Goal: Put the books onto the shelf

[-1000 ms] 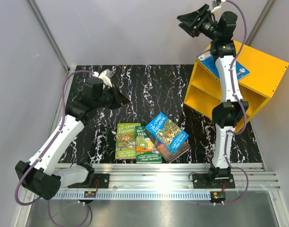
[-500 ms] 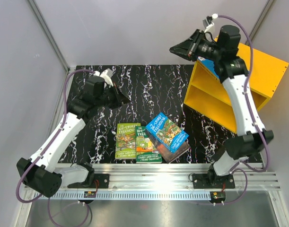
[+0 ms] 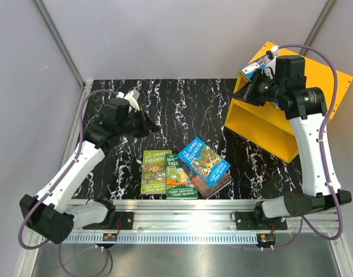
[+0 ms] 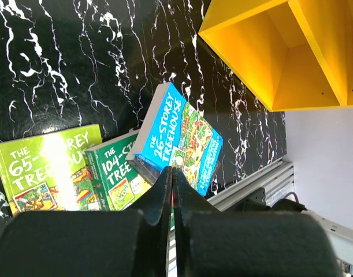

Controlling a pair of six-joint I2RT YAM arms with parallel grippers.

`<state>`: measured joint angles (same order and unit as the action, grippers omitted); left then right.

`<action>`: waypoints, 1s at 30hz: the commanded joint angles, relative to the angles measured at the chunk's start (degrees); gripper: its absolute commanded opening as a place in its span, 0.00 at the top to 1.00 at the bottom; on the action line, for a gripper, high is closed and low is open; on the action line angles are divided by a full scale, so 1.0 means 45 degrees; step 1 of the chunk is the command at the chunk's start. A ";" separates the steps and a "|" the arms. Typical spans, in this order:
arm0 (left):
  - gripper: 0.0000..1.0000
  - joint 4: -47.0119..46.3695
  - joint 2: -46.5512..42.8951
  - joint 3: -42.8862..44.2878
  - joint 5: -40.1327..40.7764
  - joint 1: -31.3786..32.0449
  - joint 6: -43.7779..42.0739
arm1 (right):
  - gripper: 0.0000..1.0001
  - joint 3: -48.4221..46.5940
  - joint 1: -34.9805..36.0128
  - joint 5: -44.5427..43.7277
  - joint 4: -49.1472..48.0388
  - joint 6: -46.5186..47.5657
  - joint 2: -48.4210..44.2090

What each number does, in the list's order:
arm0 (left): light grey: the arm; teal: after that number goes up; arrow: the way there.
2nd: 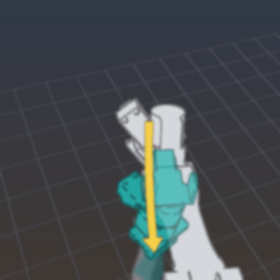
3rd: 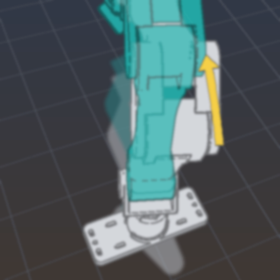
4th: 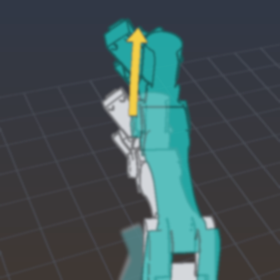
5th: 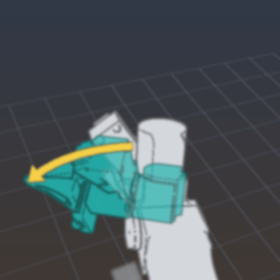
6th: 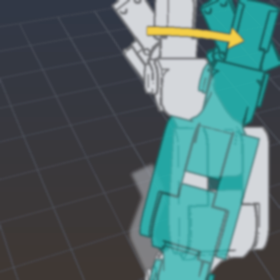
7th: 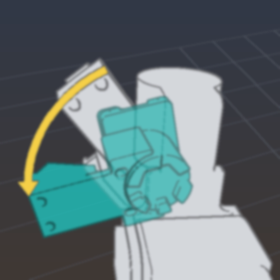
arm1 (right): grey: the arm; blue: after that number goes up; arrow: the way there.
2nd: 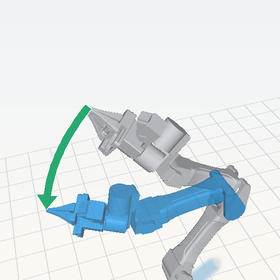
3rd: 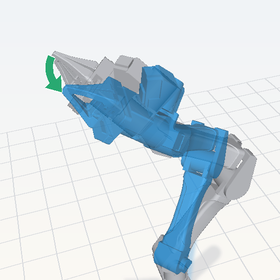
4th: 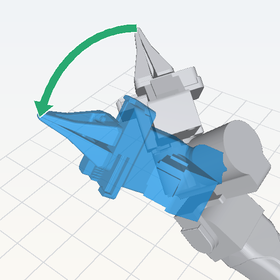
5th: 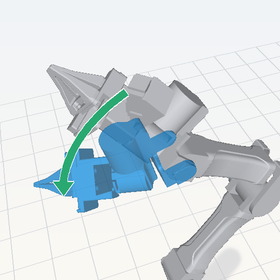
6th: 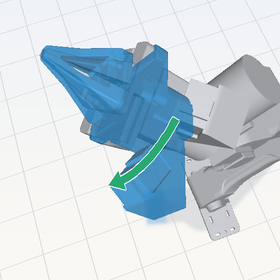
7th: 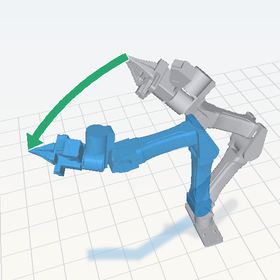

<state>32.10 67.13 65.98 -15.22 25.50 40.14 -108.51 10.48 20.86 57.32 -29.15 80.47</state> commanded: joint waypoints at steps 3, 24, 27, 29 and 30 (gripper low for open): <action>1.00 0.0112 -0.0894 -0.0052 -0.0133 0.0076 -0.0111 | 1.00 -0.0322 -0.0005 -0.3228 0.2535 0.1398 0.0438; 1.00 0.1969 -0.2204 0.0123 0.0805 0.0076 -0.0619 | 1.00 -0.2564 -0.2132 -0.6318 0.3044 0.1868 0.2801; 1.00 0.1891 -0.2165 0.0144 0.0824 0.0076 -0.0658 | 1.00 -0.2994 -0.2251 -0.5439 0.2985 0.1848 0.3192; 1.00 0.1871 -0.2106 0.0182 0.0825 0.0057 -0.0678 | 1.00 -0.3074 -0.2251 -0.4775 0.2868 0.1887 0.3290; 1.00 0.1871 -0.2048 0.0202 0.0824 0.0057 -0.0678 | 1.00 -0.3036 -0.2251 -0.4676 0.2868 0.1848 0.3271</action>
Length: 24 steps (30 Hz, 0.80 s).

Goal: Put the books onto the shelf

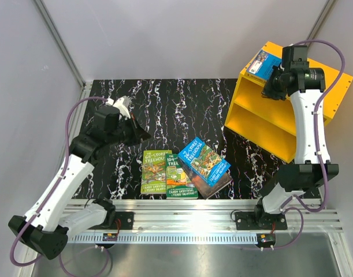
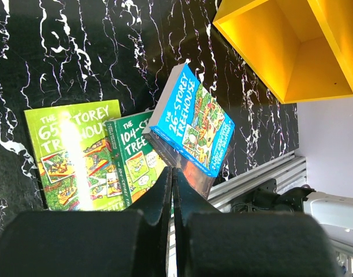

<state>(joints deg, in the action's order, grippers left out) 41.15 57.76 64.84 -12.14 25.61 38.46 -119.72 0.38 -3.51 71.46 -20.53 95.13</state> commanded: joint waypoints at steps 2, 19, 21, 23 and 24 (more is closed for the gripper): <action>1.00 -0.0159 0.0056 0.0474 0.0159 0.0052 -0.0285 | 1.00 -0.0408 -0.0026 0.1753 -0.0274 -0.0046 -0.0240; 0.23 -0.2501 0.2104 -0.0405 -0.2146 0.1181 -0.0439 | 0.07 0.9355 0.0384 0.7887 -0.3320 -0.1332 -0.5319; 0.16 -0.2891 0.2963 -0.0249 -0.2106 0.1477 -0.0421 | 0.07 1.0293 0.0403 0.7928 -0.3711 -0.1568 -0.5476; 0.11 -0.3536 0.3955 -0.0074 -0.2436 0.1576 -0.0421 | 0.07 1.1034 0.0481 0.7792 -0.3712 -0.1784 -0.5535; 0.09 -0.3673 0.4368 0.0314 -0.2555 0.1576 -0.0479 | 0.07 1.1232 0.0559 0.7695 -0.3616 -0.1862 -0.5535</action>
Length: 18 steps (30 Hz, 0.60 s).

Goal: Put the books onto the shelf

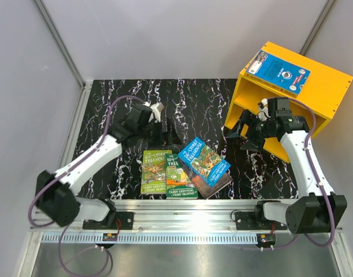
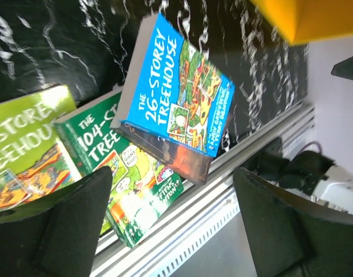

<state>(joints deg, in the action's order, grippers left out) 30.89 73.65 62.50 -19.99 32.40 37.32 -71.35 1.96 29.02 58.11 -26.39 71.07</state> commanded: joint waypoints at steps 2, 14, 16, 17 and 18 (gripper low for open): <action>0.02 -0.1456 0.2141 0.1440 -0.1045 0.0065 -0.0772 | 0.07 0.1183 0.0307 0.0447 -0.0511 -0.0542 -0.0129; 0.01 0.0282 0.8104 0.6441 -0.2706 -0.0189 -0.3820 | 0.09 0.3766 0.0932 -0.0490 -0.0569 -0.0932 -0.0032; 0.01 0.0497 0.8650 0.6677 -0.2687 -0.0189 -0.4015 | 0.09 0.3824 0.0991 -0.0588 -0.0549 -0.0854 0.0318; 0.01 0.0536 0.8770 0.6755 -0.2706 -0.0208 -0.4074 | 0.09 0.3844 0.0991 -0.0685 -0.0549 -0.0834 0.0436; 0.01 0.0537 0.8848 0.6736 -0.2745 -0.0189 -0.4094 | 0.09 0.3883 0.0991 -0.0821 -0.0607 -0.0815 0.0554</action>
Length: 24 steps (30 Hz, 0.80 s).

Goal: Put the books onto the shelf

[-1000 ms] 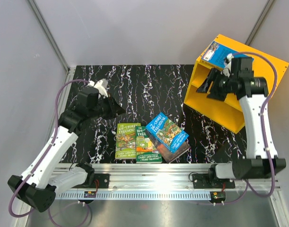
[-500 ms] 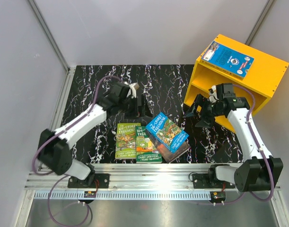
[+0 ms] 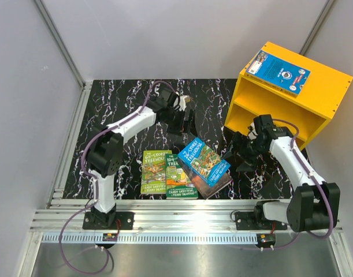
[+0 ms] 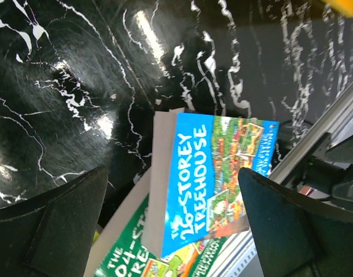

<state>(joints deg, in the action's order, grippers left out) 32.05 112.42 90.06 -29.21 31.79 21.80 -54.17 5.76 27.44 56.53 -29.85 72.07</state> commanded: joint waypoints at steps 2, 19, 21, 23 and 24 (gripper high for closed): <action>0.01 0.0163 0.0466 0.0514 -0.1103 -0.0033 -0.0646 | 0.09 0.0260 0.0165 -0.0609 -0.0607 -0.0008 0.0622; 0.01 0.0396 0.1618 0.0436 -0.1751 0.1157 -0.1251 | 0.12 0.0280 0.0185 0.0523 -0.3323 -0.0008 0.3514; 0.01 0.0416 0.1677 0.0397 -0.1712 0.1197 -0.1251 | 0.14 0.0358 0.0204 0.0601 -0.3538 -0.0086 0.3612; 0.05 0.0494 0.1697 0.0377 -0.1595 0.1217 -0.1290 | 0.14 0.0534 0.0302 0.0659 -0.3890 -0.0223 0.3788; 0.08 0.0591 0.1659 0.0377 -0.1556 0.1197 -0.1406 | 0.15 0.0573 0.0399 0.0660 -0.3988 -0.0320 0.3846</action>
<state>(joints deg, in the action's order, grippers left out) 34.20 120.05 90.35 -35.03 37.47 17.04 -51.86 6.37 29.02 42.35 -30.20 88.44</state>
